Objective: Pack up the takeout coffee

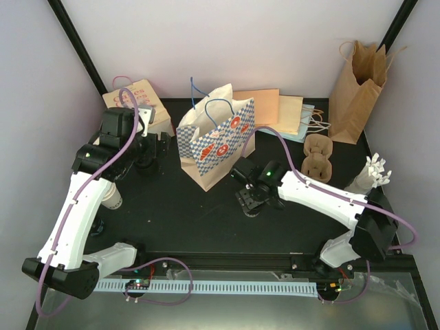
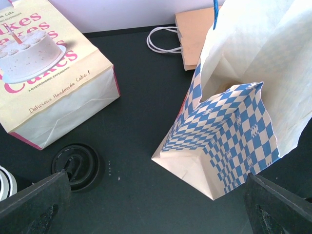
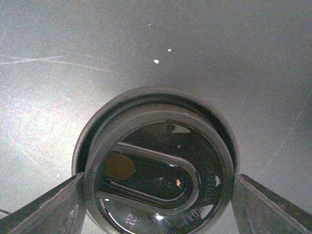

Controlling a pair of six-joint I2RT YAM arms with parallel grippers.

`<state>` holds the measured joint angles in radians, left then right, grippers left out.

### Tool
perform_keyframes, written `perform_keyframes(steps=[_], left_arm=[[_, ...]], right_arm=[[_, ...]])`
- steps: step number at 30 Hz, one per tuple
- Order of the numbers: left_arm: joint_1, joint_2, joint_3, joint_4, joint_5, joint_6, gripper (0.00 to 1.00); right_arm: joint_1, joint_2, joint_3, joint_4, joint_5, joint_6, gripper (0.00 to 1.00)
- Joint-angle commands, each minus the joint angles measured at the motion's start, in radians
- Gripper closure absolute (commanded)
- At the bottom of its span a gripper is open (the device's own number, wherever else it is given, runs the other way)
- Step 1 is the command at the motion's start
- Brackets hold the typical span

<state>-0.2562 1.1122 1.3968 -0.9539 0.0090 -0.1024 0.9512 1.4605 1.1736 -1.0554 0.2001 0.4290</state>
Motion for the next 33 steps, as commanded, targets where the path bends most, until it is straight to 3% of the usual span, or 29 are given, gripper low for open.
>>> perform_keyframes(steps=[1,23,33], left_arm=[[0.006,-0.013,-0.008,-0.003,0.019,0.024,0.01],[0.006,-0.018,-0.015,-0.002,0.016,0.025,0.01],[0.006,-0.018,-0.017,-0.003,0.022,0.026,0.01]], right_arm=[[-0.007,0.02,0.031,-0.018,-0.024,0.024,0.2],[-0.019,0.065,0.043,-0.026,-0.047,0.022,0.17],[-0.018,0.053,0.049,-0.038,-0.041,0.016,0.25]])
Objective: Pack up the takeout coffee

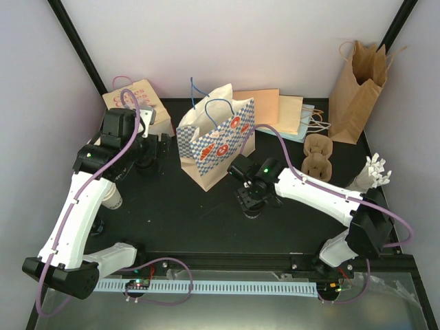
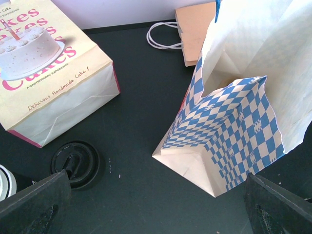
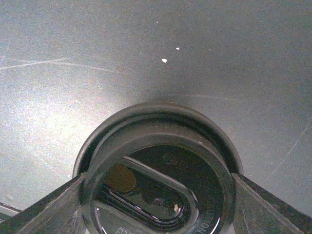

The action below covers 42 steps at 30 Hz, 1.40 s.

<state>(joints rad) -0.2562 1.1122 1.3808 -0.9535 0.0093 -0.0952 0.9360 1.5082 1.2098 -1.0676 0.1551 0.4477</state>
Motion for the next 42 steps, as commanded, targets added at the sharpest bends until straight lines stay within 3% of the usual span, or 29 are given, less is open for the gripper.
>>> perform_keyframes(steps=[1,30,36,42], left_arm=[[0.006,-0.019,-0.001,-0.002,0.024,0.018,0.01],[0.006,-0.029,0.034,0.004,0.062,0.028,0.01],[0.006,-0.008,0.083,0.005,0.066,0.036,0.01],[0.006,0.085,0.226,-0.018,0.079,0.054,0.01]], right_arm=[[-0.003,0.001,0.014,-0.029,0.009,-0.003,0.25],[-0.012,-0.141,0.061,-0.034,0.066,-0.02,0.27],[-0.012,-0.185,0.042,-0.02,0.077,-0.02,0.27],[-0.013,-0.237,0.021,-0.019,0.096,-0.033,0.27]])
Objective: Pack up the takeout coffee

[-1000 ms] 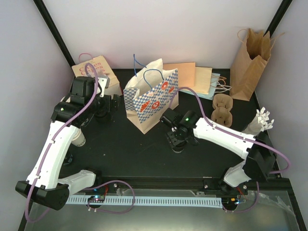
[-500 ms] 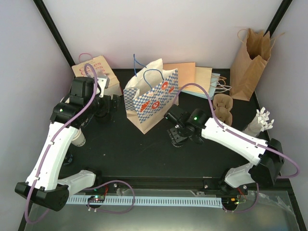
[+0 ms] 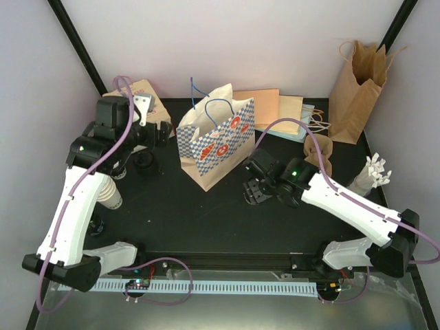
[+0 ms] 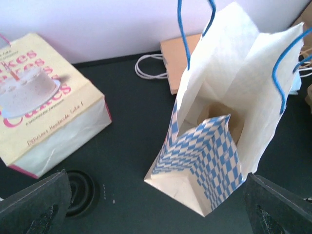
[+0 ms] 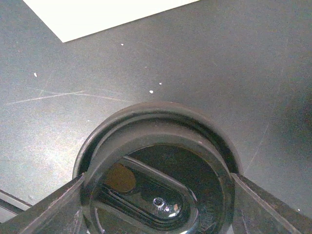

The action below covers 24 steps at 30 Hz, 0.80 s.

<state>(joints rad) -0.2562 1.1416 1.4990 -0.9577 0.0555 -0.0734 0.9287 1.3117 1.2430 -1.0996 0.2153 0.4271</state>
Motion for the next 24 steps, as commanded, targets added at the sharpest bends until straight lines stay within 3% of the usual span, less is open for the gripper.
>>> perform_keyframes(steps=[1,6,16,24], left_arm=[[0.006,0.071,0.123,-0.004,0.054,0.041,0.01],[0.006,0.219,0.224,0.004,0.199,0.113,0.01],[0.003,0.556,0.469,-0.096,0.265,0.19,0.12],[0.002,0.657,0.495,-0.101,0.302,0.213,0.14]], right_arm=[[-0.005,-0.046,-0.012,0.013,0.037,-0.014,0.28],[-0.005,-0.063,0.007,-0.002,0.053,-0.019,0.28],[-0.005,-0.121,0.015,-0.027,0.073,-0.011,0.28],[-0.005,-0.174,0.015,-0.028,0.074,-0.009,0.28]])
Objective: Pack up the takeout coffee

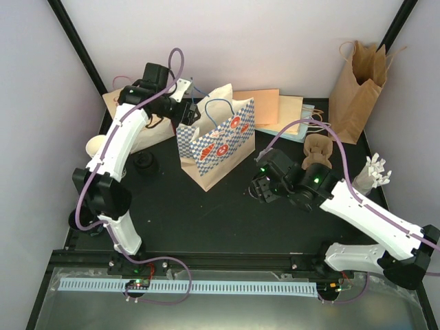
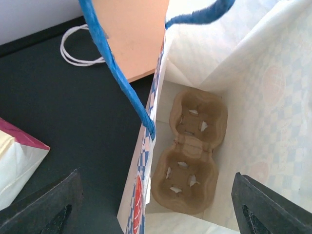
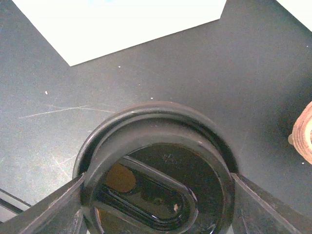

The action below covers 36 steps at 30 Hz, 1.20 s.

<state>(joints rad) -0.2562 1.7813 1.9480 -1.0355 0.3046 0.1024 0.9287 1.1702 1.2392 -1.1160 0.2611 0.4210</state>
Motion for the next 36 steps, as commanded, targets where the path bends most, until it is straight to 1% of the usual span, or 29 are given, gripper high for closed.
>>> perform_keyframes(steps=[1,7,9,11,12,15,19,20,27,32,36], left_arm=[[0.003,0.025,0.045,-0.019,0.058,0.037,0.15],[0.003,0.059,0.046,0.007,0.059,0.037,0.25],[0.003,0.063,0.045,0.012,0.059,0.04,0.3],[0.003,0.068,0.046,0.016,0.062,0.047,0.38],[0.003,0.07,0.046,0.018,0.064,0.05,0.43],[0.003,0.069,0.046,0.025,0.084,0.059,0.63],[0.003,0.057,0.046,0.029,0.102,0.074,0.92],[0.002,0.052,0.046,0.029,0.101,0.075,0.97],[-0.022,-0.013,0.021,0.022,0.046,0.08,0.98],[-0.085,-0.097,-0.035,0.033,-0.061,0.099,0.98],[-0.132,-0.174,-0.096,0.059,-0.148,0.108,0.98]], right_arm=[[-0.005,-0.036,0.019,-0.016,0.031,-0.003,0.28],[-0.005,-0.045,0.016,-0.026,0.034,-0.001,0.28],[-0.005,-0.045,0.013,-0.025,0.033,0.002,0.28],[-0.005,-0.047,0.01,-0.021,0.032,0.002,0.28],[-0.005,-0.046,0.008,-0.02,0.031,0.002,0.28],[-0.005,-0.042,0.011,-0.016,0.028,-0.001,0.28],[-0.005,-0.041,0.019,-0.017,0.028,-0.005,0.29],[-0.005,-0.043,0.022,-0.019,0.029,-0.006,0.29],[-0.006,-0.062,0.053,-0.044,0.062,-0.009,0.29],[-0.006,-0.089,0.076,-0.058,0.098,-0.013,0.29],[-0.006,-0.098,0.124,-0.087,0.131,-0.02,0.29]])
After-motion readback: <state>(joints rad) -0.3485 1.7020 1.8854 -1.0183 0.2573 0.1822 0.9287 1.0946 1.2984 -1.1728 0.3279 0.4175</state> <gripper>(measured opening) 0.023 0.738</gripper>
